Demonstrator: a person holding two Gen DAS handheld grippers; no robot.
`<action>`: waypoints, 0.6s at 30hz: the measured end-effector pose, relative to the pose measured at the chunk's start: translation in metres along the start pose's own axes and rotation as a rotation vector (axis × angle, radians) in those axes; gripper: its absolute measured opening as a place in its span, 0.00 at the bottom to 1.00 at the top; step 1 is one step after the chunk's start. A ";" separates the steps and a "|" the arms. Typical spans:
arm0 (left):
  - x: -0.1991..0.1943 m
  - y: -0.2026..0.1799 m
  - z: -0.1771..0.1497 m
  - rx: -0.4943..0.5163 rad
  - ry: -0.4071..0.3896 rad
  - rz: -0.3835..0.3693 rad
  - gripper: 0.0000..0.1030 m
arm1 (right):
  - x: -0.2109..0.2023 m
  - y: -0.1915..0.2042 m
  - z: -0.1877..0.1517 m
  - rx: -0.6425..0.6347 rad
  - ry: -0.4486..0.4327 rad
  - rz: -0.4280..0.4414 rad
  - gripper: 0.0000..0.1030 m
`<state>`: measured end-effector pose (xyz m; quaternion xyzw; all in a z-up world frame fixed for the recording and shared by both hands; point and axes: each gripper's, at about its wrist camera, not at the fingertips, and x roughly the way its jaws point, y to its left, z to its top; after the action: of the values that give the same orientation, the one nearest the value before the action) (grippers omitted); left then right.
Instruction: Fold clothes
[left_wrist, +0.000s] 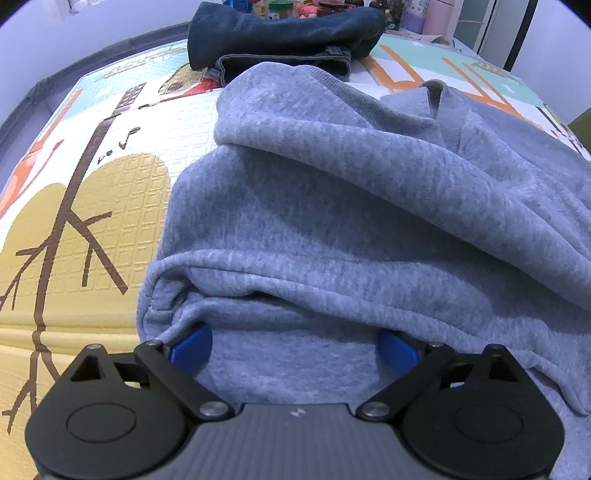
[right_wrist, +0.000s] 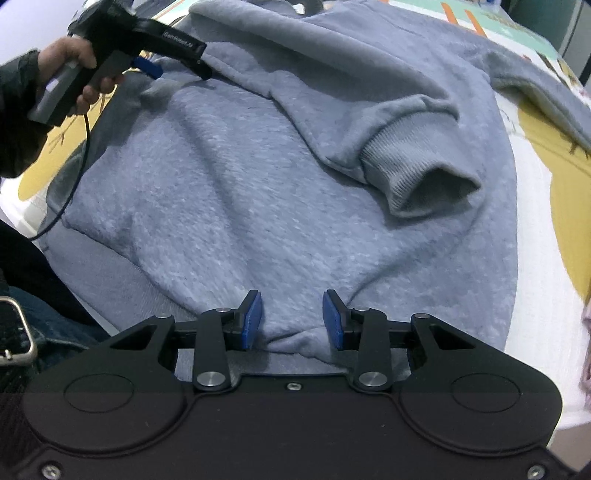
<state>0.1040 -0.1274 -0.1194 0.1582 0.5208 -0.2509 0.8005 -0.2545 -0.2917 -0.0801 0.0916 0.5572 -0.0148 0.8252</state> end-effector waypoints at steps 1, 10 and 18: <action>0.000 0.000 0.000 0.000 0.000 0.001 0.96 | -0.001 -0.003 -0.001 0.006 0.000 0.001 0.34; 0.001 0.000 0.000 0.002 -0.001 0.009 0.96 | -0.013 -0.030 -0.018 0.072 0.014 -0.021 0.41; 0.001 -0.002 -0.001 0.001 -0.004 0.011 0.97 | -0.028 -0.051 -0.034 0.095 0.017 -0.066 0.41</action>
<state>0.1031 -0.1288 -0.1209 0.1609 0.5184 -0.2469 0.8028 -0.3025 -0.3379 -0.0739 0.1121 0.5654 -0.0677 0.8143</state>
